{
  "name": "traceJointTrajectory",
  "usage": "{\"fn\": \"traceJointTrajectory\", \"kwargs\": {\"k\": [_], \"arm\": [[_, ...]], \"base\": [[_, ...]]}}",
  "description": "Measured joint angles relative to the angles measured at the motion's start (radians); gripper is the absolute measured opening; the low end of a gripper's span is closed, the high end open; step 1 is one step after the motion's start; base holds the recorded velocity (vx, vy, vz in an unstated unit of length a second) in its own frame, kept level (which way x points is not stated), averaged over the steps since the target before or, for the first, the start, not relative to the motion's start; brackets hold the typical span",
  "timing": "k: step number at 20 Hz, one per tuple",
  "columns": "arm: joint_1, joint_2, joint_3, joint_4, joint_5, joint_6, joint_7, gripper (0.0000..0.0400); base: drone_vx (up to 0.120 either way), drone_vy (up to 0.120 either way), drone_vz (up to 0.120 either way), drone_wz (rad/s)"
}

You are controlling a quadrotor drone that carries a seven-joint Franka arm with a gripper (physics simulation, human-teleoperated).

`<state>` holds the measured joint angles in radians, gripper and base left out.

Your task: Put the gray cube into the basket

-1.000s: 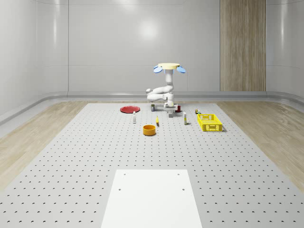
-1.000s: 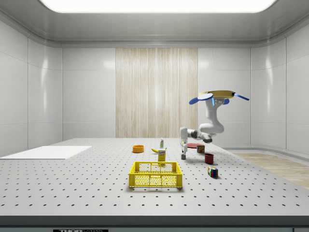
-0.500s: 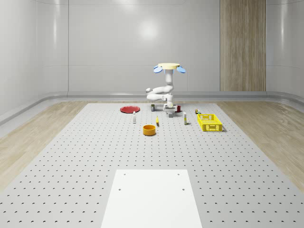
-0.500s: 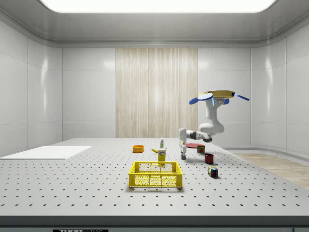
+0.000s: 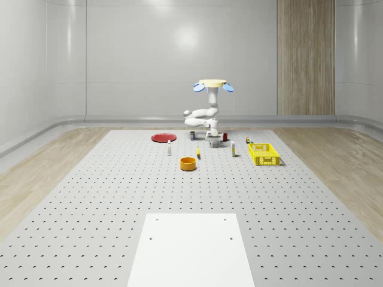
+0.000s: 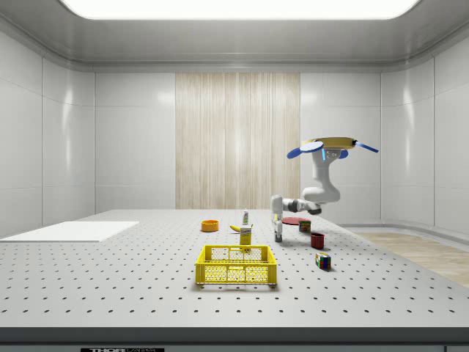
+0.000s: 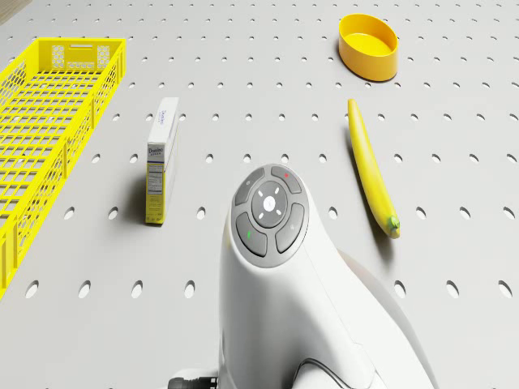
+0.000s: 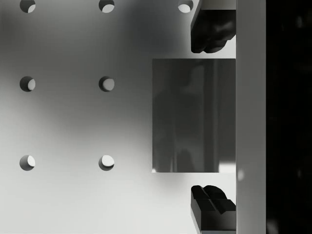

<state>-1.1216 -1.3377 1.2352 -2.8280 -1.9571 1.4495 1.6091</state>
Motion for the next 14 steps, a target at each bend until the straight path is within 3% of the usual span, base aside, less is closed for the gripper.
{"fn": "traceJointTrajectory", "kwargs": {"k": [6, 10, 14], "arm": [[-0.001, -0.018, -0.018, 0.002, -0.012, 0.024, 0.002, 0.04], [-0.003, -0.028, -0.022, 0.004, -0.013, 0.034, 0.004, 0.031], [-0.006, -0.036, -0.023, 0.005, -0.012, 0.043, 0.006, 0.0272]], "base": [[0.0, 0.0, 0.0, 0.0], [0.0, 0.0, 0.0, 0.0], [0.0, 0.0, 0.0, 0.0]]}}
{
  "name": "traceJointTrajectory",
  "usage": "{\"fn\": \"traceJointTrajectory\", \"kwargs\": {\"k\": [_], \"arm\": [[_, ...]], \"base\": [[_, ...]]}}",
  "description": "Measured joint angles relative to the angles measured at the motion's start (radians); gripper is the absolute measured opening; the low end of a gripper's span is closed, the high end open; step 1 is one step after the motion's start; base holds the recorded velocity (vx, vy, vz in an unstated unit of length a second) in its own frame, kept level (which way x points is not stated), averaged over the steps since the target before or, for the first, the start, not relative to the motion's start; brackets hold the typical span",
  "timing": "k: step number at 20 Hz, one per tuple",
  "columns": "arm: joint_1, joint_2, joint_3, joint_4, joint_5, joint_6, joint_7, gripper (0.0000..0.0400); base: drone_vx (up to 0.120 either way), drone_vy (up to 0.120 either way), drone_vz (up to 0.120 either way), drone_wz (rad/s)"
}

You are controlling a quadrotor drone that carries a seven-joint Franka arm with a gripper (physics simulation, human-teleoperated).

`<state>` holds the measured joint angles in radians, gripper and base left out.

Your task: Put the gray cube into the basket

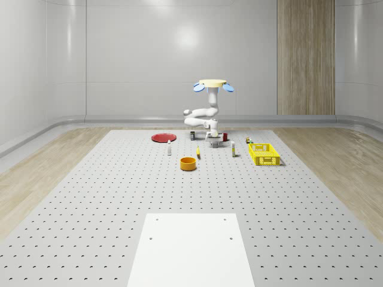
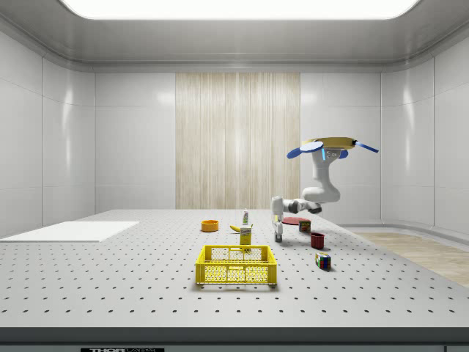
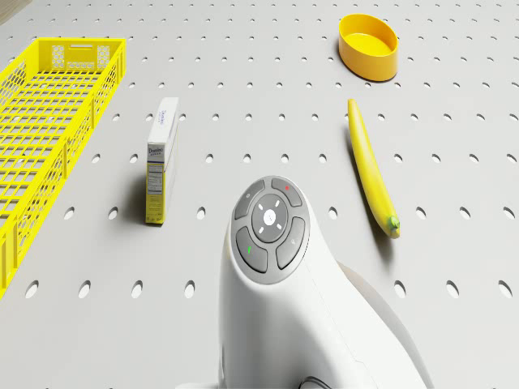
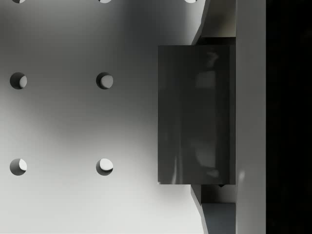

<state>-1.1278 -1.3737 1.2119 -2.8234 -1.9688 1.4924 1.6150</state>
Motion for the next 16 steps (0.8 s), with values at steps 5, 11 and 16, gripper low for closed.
{"fn": "traceJointTrajectory", "kwargs": {"k": [5, 11, 16], "arm": [[-0.004, -0.009, 0.001, 0.001, 0.003, 0.009, 0.003, 0.0257], [-0.007, -0.019, 0.01, -0.001, 0.015, 0.015, 0.007, 0.0252], [-0.009, -0.024, 0.067, -0.014, 0.071, -0.001, 0.015, 0.0251]], "base": [[0.0, 0.0, 0.0, 0.0], [0.0, 0.0, 0.0, 0.0], [0.0, 0.0, 0.04, 0.0]]}}
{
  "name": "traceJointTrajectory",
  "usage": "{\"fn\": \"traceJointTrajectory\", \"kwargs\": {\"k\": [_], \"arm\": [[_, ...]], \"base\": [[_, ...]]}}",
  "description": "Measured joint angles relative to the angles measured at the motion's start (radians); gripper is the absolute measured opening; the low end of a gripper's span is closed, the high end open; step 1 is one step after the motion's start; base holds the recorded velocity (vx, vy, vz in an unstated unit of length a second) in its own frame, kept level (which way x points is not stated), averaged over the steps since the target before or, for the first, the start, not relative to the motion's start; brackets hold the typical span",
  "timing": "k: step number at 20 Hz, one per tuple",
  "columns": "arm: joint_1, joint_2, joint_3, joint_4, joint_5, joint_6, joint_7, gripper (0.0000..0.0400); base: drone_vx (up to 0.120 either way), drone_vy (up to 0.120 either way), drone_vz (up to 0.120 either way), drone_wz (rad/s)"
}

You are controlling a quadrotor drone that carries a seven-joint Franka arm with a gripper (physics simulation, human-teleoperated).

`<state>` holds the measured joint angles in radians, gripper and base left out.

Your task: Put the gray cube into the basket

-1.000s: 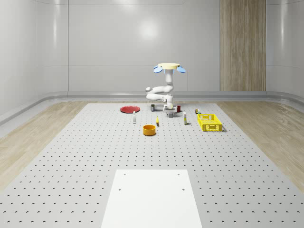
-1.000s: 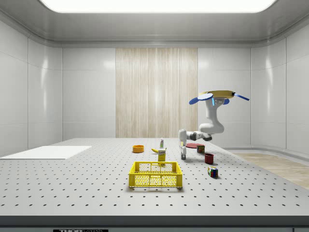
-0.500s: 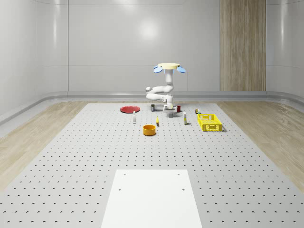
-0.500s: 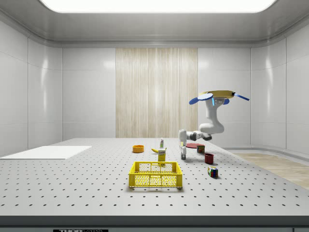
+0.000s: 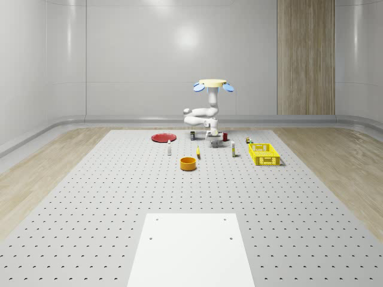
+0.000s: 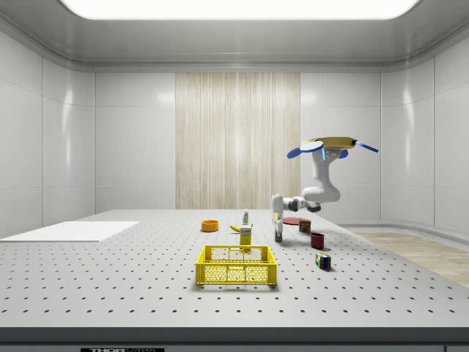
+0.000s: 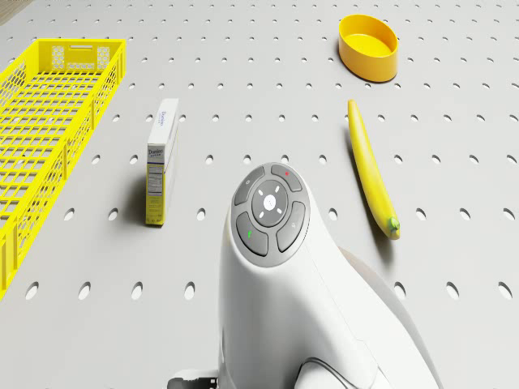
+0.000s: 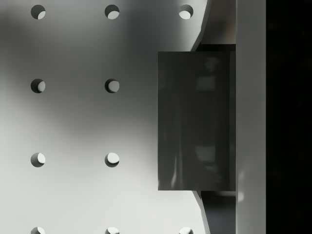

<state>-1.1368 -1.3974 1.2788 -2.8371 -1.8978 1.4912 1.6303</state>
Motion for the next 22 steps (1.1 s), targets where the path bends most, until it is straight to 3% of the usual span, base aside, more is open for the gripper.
{"fn": "traceJointTrajectory", "kwargs": {"k": [7, 15, 22], "arm": [[-0.005, -0.012, 0.054, -0.009, 0.055, -0.006, 0.009, 0.025], [-0.011, -0.031, 0.071, -0.01, 0.077, 0.007, 0.015, 0.025], [-0.015, -0.048, 0.075, -0.009, 0.086, 0.022, 0.018, 0.025]], "base": [[0.011, 0.023, 0.12, 0.0], [0.12, 0.12, 0.12, 0.0], [0.12, 0.12, 0.029, 0.0]]}}
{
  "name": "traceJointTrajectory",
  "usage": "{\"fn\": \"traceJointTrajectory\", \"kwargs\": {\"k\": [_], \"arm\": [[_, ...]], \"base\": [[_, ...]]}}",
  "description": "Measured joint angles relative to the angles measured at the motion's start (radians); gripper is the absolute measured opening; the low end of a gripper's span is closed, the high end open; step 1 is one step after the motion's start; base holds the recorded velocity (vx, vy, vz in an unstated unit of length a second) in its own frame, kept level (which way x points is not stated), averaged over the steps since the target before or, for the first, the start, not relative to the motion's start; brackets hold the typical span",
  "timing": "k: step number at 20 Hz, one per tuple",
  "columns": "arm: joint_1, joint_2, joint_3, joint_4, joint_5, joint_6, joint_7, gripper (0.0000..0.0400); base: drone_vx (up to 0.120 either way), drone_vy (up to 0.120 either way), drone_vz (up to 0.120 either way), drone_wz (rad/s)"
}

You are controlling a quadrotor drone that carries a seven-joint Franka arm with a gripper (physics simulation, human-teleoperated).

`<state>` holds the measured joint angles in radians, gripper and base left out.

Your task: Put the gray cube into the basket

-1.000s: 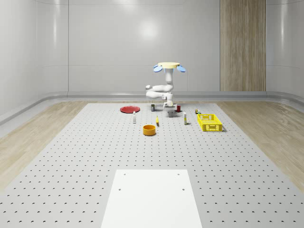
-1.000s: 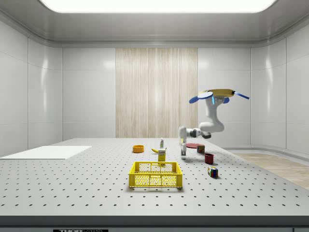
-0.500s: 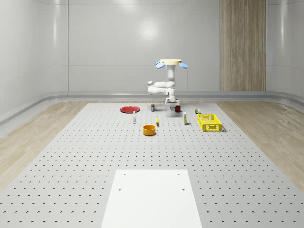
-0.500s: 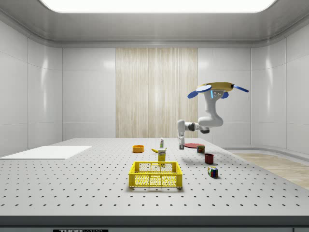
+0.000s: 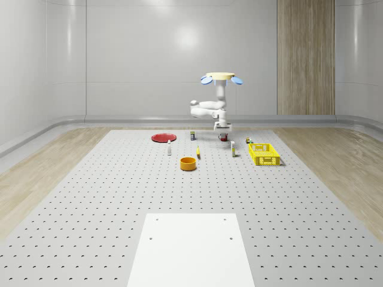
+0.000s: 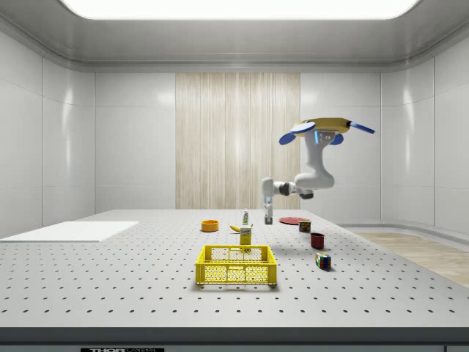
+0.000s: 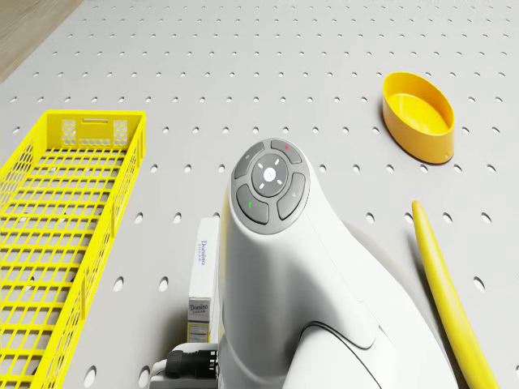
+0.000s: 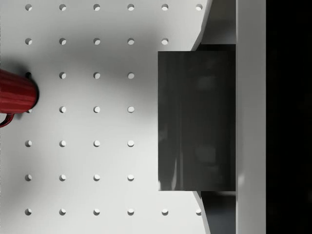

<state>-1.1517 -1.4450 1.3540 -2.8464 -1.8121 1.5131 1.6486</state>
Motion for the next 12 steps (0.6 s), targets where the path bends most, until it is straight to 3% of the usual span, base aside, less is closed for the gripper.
{"fn": "traceJointTrajectory", "kwargs": {"k": [3, 12], "arm": [[-0.002, -0.007, 0.001, 0.0, 0.003, 0.006, 0.001, 0.025], [-0.006, -0.025, 0.004, 0.001, 0.011, 0.024, 0.005, 0.025]], "base": [[0.12, 0.12, 0.093, 0.0], [0.12, 0.12, 0.0, 0.0]]}}
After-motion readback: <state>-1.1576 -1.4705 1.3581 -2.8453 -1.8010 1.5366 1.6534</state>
